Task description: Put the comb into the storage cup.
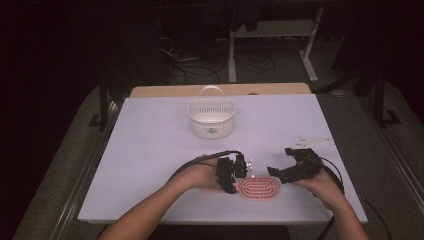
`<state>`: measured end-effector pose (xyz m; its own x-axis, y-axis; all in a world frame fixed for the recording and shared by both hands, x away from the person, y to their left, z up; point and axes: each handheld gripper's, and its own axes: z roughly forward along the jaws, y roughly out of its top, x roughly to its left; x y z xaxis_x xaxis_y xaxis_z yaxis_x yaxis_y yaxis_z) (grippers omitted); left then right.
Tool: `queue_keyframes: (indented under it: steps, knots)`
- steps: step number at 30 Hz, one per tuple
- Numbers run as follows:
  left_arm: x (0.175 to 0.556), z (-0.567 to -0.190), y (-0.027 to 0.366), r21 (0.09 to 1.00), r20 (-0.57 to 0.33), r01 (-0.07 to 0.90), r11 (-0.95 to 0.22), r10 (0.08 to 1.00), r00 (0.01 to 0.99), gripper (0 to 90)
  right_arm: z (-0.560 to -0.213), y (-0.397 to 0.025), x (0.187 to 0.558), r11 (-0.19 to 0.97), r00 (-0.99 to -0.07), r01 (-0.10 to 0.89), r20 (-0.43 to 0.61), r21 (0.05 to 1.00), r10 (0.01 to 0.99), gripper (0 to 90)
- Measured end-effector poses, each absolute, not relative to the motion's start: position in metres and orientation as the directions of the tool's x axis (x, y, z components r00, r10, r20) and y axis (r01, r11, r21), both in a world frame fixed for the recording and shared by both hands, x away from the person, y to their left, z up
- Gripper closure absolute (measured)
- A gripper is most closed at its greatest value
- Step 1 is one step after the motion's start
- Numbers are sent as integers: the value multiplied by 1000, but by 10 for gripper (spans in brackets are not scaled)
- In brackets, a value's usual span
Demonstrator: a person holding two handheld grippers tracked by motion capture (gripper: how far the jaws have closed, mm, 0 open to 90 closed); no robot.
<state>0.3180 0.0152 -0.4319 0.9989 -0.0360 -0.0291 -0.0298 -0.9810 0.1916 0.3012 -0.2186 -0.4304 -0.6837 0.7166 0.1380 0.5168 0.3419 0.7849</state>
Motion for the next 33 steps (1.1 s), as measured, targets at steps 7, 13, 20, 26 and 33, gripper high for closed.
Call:
queue_keyframes:
  steps: [7,13,20,26,33]
  knots:
    - [319,-432,11,166,-34,-40,-985,-46,998,706,-430,-219,302,338,-681,519,140,785,719,0]
    - [319,-431,11,166,-37,-40,-985,-46,998,709,-430,-221,302,330,-674,521,143,787,724,0]
    - [320,-431,15,181,-46,-29,-983,-38,998,709,-429,-224,302,320,-666,519,141,792,732,0]
    - [323,-428,25,207,-48,5,-978,-5,999,709,-428,-227,302,311,-657,521,142,795,740,0]
    - [331,-419,45,261,-47,57,-964,46,998,709,-428,-227,302,307,-654,520,141,797,743,0]
